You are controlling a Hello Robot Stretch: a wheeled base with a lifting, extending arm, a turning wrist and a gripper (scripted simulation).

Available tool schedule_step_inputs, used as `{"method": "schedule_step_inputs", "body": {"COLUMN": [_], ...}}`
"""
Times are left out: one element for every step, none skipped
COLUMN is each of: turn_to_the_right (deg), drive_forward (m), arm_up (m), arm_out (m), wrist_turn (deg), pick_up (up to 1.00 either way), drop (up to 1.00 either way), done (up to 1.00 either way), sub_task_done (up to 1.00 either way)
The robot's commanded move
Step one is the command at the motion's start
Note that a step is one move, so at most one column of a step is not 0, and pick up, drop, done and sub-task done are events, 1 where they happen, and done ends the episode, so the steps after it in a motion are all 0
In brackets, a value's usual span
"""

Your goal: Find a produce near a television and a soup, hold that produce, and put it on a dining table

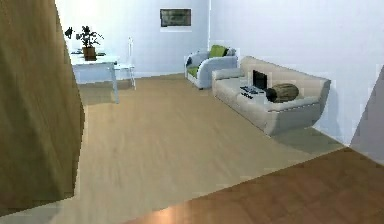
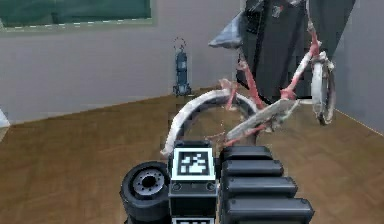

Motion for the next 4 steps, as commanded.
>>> {"method": "schedule_step_inputs", "body": {"turn_to_the_right": [-12.0,-3.0,0.0,0.0], "drive_forward": [0.0,0.0,1.0,0.15], "arm_up": [0.0,0.0,0.0,0.0], "arm_out": [0.0,0.0,0.0,0.0], "wrist_turn": [0.0,0.0,0.0,0.0], "pick_up": [0.0,0.0,0.0,0.0], "drop": [0.0,0.0,0.0,0.0], "done": [0.0,0.0,0.0,0.0], "sub_task_done": [0.0,0.0,0.0,0.0]}}
